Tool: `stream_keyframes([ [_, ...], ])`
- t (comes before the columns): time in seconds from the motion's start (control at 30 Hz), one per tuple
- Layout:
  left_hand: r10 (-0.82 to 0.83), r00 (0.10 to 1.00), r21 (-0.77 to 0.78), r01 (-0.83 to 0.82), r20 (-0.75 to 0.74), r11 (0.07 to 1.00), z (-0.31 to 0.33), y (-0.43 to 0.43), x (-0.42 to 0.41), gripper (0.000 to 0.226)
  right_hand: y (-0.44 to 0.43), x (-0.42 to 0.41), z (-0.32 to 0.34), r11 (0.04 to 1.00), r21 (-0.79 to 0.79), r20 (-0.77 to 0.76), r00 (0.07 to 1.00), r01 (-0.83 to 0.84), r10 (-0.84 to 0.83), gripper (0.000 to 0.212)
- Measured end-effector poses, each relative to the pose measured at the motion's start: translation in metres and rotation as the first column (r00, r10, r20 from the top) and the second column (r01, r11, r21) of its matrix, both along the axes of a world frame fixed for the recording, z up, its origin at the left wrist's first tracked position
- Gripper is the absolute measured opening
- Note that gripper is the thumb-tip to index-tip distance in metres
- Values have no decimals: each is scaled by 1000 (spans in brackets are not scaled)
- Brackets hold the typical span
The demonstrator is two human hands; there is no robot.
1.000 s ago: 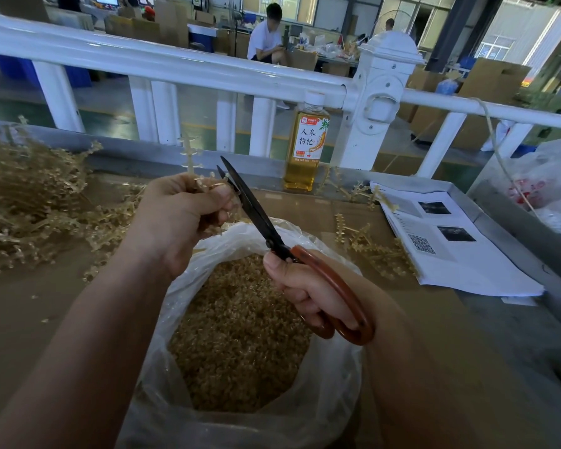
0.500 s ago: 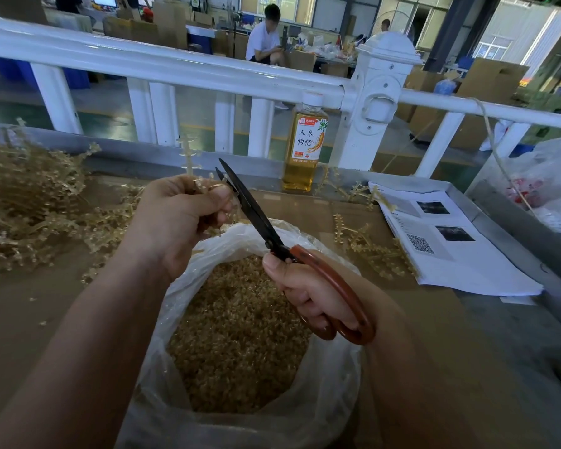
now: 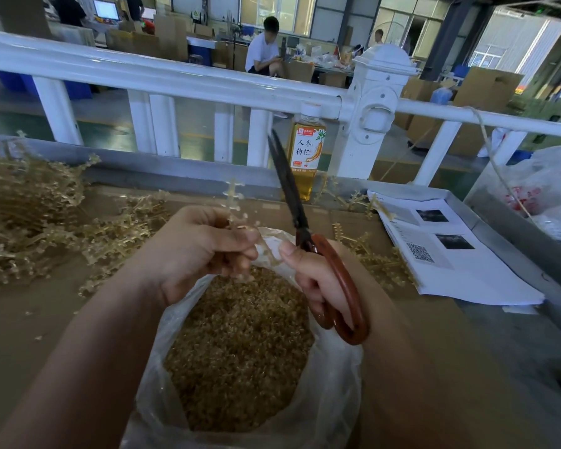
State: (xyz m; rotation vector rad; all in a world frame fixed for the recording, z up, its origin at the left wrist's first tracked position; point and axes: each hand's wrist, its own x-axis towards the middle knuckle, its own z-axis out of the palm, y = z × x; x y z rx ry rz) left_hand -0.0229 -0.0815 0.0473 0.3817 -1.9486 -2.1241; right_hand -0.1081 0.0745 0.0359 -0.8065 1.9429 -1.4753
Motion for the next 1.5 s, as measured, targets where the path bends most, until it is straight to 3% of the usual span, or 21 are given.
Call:
stream_keyframes([
  [0.13,-130,987,-92,139,98,986,-1,1,1,28,-1,-1,2,989,-73,-107,985,126,-133,26],
  [0.2,-175,976,-122,191,133,974,-3,4,0,41,-2,-3,-1,980,-123,-53,985,157,-165,20],
  [0.3,-229,957,-179,260,176,949,-5,8,-2,47,-2,-3,-3,978,-170,30,993,120,-116,18],
  [0.43,-272,934,-217,322,231,922,-6,10,-3,43,-4,1,-2,995,-74,-106,992,66,-73,22],
  [0.63,-178,974,-82,191,143,978,-7,9,-5,57,-6,3,3,984,-129,-27,991,125,-129,23],
  [0.7,-113,992,-84,119,63,989,-6,7,-6,48,-8,3,2,963,-188,35,981,195,-192,22],
  [0.77,89,993,7,-89,-75,996,-7,2,-9,39,-9,1,0,911,-273,145,950,309,-278,24],
  [0.87,390,899,142,-367,-200,919,-5,-10,-11,27,-10,-3,-2,825,-339,225,891,451,-395,25],
  [0.97,253,939,115,-231,-235,966,-2,-6,-7,31,-11,-5,-5,770,-381,203,859,512,-471,28],
  [1.07,32,993,-110,-44,-113,993,-6,16,-7,47,-14,-3,-4,751,-393,178,845,531,-504,30],
  [1.13,-26,1000,-232,21,-17,973,-9,30,-8,52,-17,-3,-3,771,-348,177,845,533,-504,28],
  [1.3,49,999,-389,-49,-8,920,-14,33,-13,5,-21,-1,-4,798,-271,165,843,538,-511,27],
  [1.5,127,990,-251,-138,-60,958,-17,34,-15,16,-20,4,-2,810,-279,190,856,516,-480,24],
])
